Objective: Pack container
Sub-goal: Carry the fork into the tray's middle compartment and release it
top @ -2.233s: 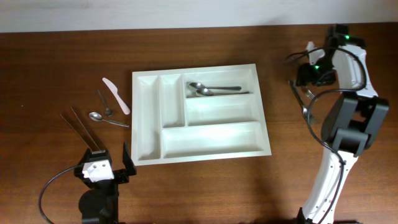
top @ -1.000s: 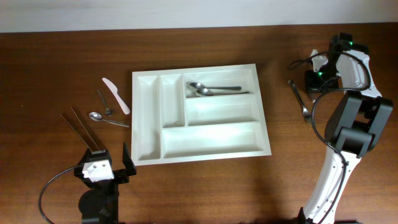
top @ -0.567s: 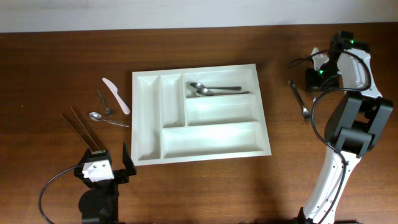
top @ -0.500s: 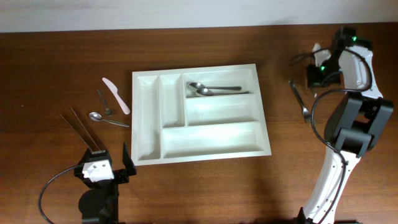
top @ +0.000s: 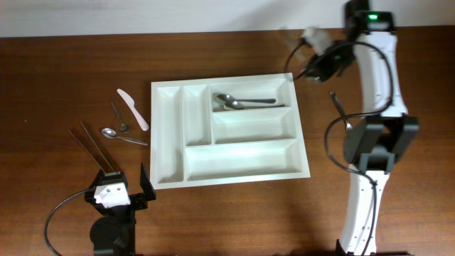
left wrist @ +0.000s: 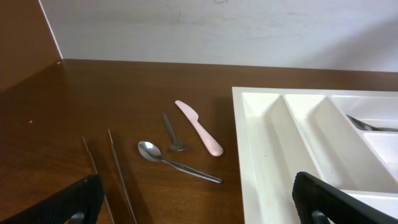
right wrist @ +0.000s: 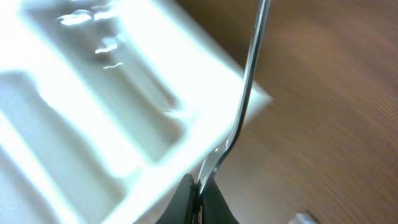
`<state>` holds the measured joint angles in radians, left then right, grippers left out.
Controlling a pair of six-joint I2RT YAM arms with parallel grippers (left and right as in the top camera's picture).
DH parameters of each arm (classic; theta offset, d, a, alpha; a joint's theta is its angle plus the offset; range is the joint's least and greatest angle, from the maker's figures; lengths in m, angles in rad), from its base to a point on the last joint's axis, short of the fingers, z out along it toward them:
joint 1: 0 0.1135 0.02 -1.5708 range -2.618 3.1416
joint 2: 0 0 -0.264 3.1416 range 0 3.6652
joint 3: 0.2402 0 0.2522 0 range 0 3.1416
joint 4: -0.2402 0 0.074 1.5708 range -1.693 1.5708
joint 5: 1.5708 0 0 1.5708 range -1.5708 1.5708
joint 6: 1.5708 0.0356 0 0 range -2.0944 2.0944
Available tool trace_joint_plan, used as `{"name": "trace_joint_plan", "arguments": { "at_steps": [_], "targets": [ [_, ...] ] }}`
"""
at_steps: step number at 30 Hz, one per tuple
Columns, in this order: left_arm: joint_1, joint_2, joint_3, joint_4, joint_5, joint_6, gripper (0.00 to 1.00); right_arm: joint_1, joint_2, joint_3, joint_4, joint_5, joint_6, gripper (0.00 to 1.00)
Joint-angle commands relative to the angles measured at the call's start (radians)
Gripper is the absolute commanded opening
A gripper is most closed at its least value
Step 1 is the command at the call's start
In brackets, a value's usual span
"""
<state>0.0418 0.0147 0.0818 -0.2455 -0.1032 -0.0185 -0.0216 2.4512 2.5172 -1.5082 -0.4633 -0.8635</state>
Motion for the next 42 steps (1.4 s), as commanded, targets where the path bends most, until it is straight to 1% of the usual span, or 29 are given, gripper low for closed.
{"name": "trace_joint_plan", "arguments": {
  "at_steps": [1, 7, 12, 19, 22, 26, 30, 37, 42],
  "targets": [
    [0.007, -0.01, -0.006, 0.003, 0.013, 0.015, 0.99, 0.07, -0.008, 0.007, -0.063, -0.077, -0.288, 0.04],
    [0.007, -0.01, -0.006, 0.003, 0.013, 0.016, 0.99, 0.147, -0.008, 0.006, -0.183, -0.076, -0.416, 0.04],
    [0.007, -0.01, -0.006, 0.003, 0.013, 0.016, 0.99, 0.165, -0.008, -0.042, -0.191, -0.076, -0.42, 0.04],
    [0.007, -0.01, -0.006, 0.003, 0.013, 0.016, 0.99, 0.166, -0.008, -0.227, -0.186, -0.08, -0.443, 0.04],
    [0.007, -0.01, -0.006, 0.003, 0.013, 0.016, 0.99, 0.166, -0.008, -0.275, -0.185, -0.097, -0.442, 0.04],
    [0.007, -0.01, -0.006, 0.003, 0.013, 0.016, 0.99, 0.166, -0.008, -0.292, -0.182, -0.132, -0.443, 0.04],
    [0.007, -0.01, -0.006, 0.003, 0.013, 0.015, 0.99, 0.166, -0.008, -0.292, -0.178, -0.131, -0.467, 0.04],
    [0.007, -0.01, -0.006, 0.003, 0.013, 0.016, 0.99, 0.166, -0.008, -0.293, -0.163, -0.131, -0.468, 0.04],
    [0.007, -0.01, -0.006, 0.003, 0.013, 0.015, 0.99, 0.166, -0.008, -0.335, -0.129, -0.13, -0.468, 0.04]
  ]
}}
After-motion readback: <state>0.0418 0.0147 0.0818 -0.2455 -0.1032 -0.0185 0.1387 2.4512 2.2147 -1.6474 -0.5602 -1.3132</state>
